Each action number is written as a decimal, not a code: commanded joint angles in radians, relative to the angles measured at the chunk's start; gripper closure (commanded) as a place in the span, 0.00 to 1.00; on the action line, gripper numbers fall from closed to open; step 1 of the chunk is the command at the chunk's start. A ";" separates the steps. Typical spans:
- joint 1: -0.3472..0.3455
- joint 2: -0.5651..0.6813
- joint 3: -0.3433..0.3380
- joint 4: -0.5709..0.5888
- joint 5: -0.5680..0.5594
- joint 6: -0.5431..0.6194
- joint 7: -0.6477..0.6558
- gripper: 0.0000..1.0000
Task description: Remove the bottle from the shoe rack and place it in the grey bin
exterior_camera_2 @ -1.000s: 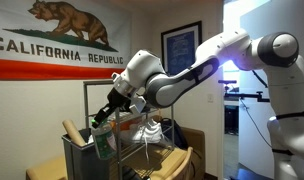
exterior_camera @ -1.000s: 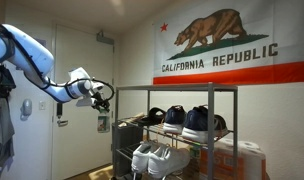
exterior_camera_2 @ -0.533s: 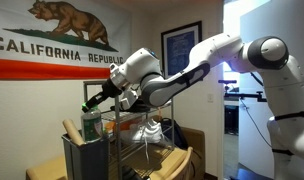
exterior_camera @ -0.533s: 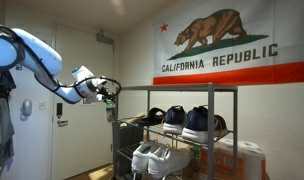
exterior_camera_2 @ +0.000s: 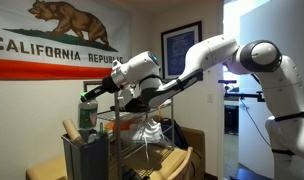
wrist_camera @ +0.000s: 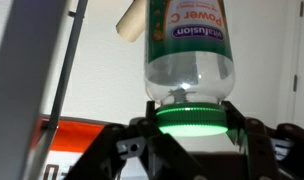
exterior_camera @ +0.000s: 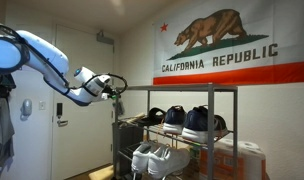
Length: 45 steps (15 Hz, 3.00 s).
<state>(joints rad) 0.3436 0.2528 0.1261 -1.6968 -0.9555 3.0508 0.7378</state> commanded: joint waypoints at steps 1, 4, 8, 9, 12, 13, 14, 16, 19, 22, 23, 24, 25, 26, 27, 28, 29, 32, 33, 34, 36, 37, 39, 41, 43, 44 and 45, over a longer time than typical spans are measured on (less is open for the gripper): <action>0.038 0.047 -0.053 0.050 -0.094 0.035 0.104 0.10; 0.057 0.067 -0.079 0.058 -0.146 0.032 0.169 0.00; 0.074 0.079 -0.100 0.067 -0.184 0.024 0.220 0.00; 0.074 0.078 -0.102 0.064 -0.185 0.021 0.226 0.00; 0.070 0.070 -0.102 0.051 -0.171 0.012 0.211 0.00; 0.054 0.060 -0.082 0.026 -0.133 0.003 0.172 0.00; 0.044 0.051 -0.069 0.008 -0.108 -0.008 0.148 0.00; 0.016 0.024 -0.030 -0.042 -0.022 -0.045 0.074 0.00; -0.032 -0.001 0.041 -0.080 0.134 -0.118 -0.066 0.00; -0.087 -0.033 0.131 -0.093 0.329 -0.226 -0.235 0.00; -0.097 -0.043 0.148 -0.091 0.378 -0.261 -0.274 0.00; -0.061 -0.064 0.117 -0.092 0.489 -0.299 -0.365 0.00; -0.062 -0.078 0.125 -0.085 0.557 -0.345 -0.419 0.00; -0.056 -0.090 0.123 -0.074 0.613 -0.389 -0.465 0.00; -0.058 -0.104 0.129 -0.067 0.672 -0.436 -0.514 0.00; -0.058 -0.117 0.131 -0.057 0.722 -0.493 -0.554 0.00; -0.058 -0.129 0.132 -0.045 0.765 -0.551 -0.587 0.00; -0.063 -0.167 0.131 -0.024 0.853 -0.728 -0.655 0.00; -0.065 -0.178 0.128 -0.018 0.868 -0.787 -0.666 0.00; -0.069 -0.187 0.123 -0.013 0.870 -0.846 -0.670 0.00; -0.084 -0.207 0.110 -0.009 0.871 -0.950 -0.671 0.00; -0.093 -0.218 0.101 -0.015 0.864 -0.989 -0.662 0.00; -0.113 -0.243 0.083 -0.033 0.855 -1.038 -0.650 0.00; -0.134 -0.268 0.064 -0.056 0.860 -1.065 -0.640 0.00; -0.156 -0.291 0.044 -0.081 0.875 -1.081 -0.643 0.00; -0.167 -0.302 0.035 -0.095 0.884 -1.086 -0.642 0.00; -0.178 -0.310 0.024 -0.106 0.898 -1.092 -0.646 0.00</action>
<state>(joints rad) 0.1942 0.0017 0.1704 -1.7413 -0.1055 1.9826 0.1019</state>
